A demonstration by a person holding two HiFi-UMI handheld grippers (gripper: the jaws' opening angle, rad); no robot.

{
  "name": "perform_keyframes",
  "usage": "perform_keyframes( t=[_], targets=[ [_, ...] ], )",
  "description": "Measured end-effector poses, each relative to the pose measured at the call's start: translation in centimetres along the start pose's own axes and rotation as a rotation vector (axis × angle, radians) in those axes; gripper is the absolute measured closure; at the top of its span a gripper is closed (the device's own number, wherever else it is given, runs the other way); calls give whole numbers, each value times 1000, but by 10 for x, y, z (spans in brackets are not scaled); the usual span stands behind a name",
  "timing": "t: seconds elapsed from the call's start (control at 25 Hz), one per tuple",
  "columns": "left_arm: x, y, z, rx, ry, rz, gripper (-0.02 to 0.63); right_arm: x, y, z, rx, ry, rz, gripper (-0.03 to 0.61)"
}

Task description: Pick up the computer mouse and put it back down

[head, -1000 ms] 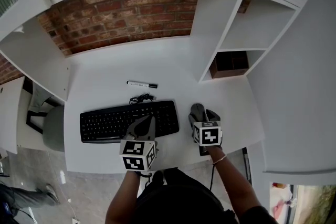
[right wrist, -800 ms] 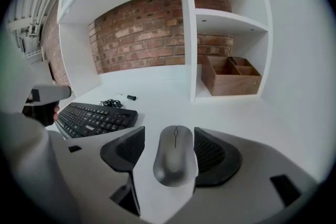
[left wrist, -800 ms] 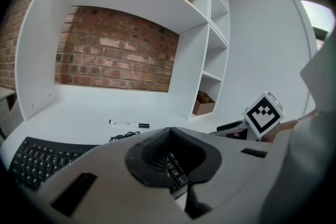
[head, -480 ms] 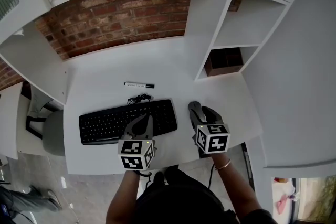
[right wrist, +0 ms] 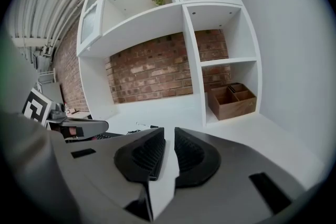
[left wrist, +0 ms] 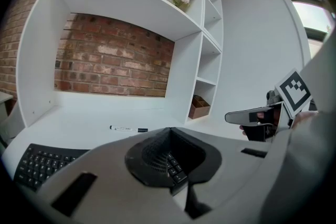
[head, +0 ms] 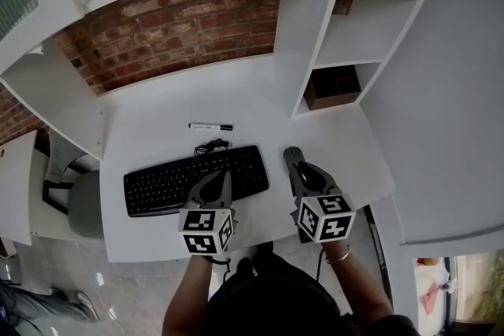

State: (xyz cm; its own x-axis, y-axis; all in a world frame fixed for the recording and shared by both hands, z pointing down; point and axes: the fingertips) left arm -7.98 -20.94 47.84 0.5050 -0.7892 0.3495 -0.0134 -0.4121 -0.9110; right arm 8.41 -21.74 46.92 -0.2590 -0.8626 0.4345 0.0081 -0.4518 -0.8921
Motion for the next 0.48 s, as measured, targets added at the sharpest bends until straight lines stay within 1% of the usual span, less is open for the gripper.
perform_keyframes(
  t=[0.08, 0.2, 0.48],
  targets=[
    [-3, 1, 1, 3, -2, 4, 604, -7, 2, -4, 11, 5, 16, 543],
    [-9, 2, 3, 8, -6, 10, 604, -18, 5, -11, 20, 23, 42, 566],
    [-22, 2, 4, 15, -10, 19, 604, -39, 6, -25, 19, 55, 90, 574]
  ],
)
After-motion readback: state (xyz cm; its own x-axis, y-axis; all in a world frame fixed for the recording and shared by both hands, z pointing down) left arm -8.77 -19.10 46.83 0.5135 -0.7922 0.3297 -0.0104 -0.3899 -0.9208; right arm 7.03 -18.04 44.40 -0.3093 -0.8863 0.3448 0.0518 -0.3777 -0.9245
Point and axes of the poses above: the fingertips, and each gripper's own axes: x forward along the fingers, z to its right, y out of its top, and after that the axes turned 6 degrees about -y, right-handed
